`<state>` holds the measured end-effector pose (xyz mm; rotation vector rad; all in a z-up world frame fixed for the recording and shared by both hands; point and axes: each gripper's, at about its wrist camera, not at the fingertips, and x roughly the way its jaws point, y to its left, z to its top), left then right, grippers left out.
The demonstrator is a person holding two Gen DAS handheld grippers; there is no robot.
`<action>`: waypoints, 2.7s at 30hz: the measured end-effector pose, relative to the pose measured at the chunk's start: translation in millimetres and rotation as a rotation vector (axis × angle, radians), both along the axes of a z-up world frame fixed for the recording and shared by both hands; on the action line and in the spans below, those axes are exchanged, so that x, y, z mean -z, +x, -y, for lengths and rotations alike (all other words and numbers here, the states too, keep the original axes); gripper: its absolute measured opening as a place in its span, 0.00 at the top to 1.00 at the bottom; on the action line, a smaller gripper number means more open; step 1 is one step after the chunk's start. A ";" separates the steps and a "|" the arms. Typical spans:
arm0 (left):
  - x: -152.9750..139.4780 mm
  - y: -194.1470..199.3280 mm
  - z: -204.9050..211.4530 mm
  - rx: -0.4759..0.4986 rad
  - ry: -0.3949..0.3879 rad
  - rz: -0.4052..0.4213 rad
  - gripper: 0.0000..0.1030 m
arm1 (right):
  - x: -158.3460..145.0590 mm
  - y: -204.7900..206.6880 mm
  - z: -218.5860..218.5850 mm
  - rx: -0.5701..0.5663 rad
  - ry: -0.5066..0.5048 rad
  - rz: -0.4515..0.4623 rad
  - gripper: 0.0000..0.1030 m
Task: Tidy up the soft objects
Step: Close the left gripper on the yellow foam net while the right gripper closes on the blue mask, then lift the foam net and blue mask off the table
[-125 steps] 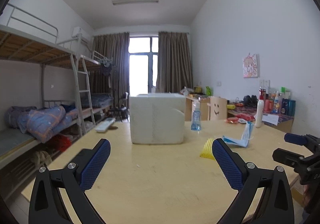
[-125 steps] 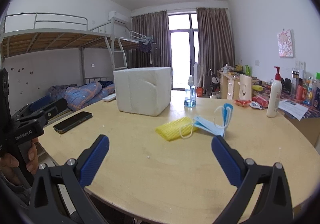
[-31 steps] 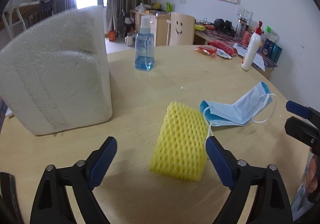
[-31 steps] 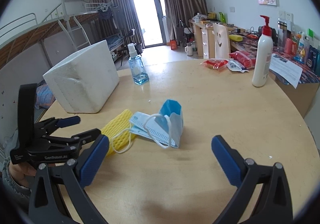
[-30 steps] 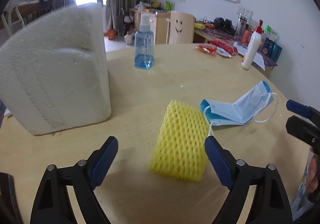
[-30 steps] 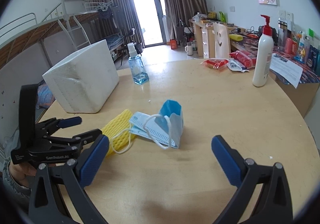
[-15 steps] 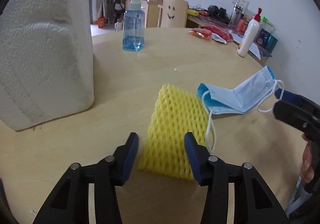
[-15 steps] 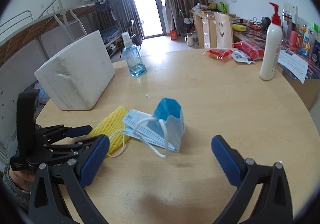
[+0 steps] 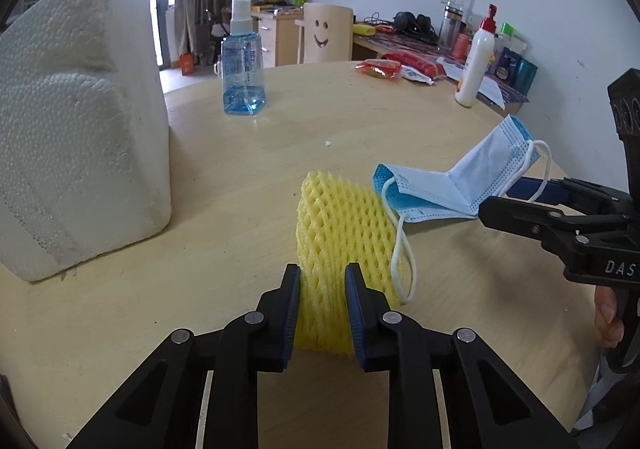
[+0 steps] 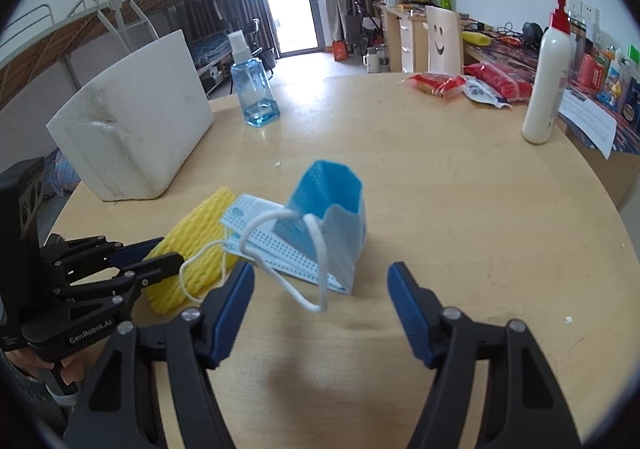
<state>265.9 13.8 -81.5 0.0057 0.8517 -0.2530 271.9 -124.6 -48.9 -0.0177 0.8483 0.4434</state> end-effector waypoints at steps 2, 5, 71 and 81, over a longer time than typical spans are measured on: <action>0.1 1.1 -3.1 -0.001 -0.016 -0.003 0.79 | 1.0 1.8 2.7 0.015 0.007 -0.002 0.29; 1.3 2.3 -6.6 -0.005 -0.040 -0.011 0.80 | 0.6 5.5 2.7 0.031 0.020 -0.008 0.31; -36.5 -33.1 7.5 0.030 -0.005 0.182 0.91 | -19.8 -25.7 39.0 0.133 0.152 0.067 0.90; -49.6 -51.6 15.5 0.023 0.009 0.214 0.90 | -28.4 -43.5 50.5 0.144 0.164 0.116 0.90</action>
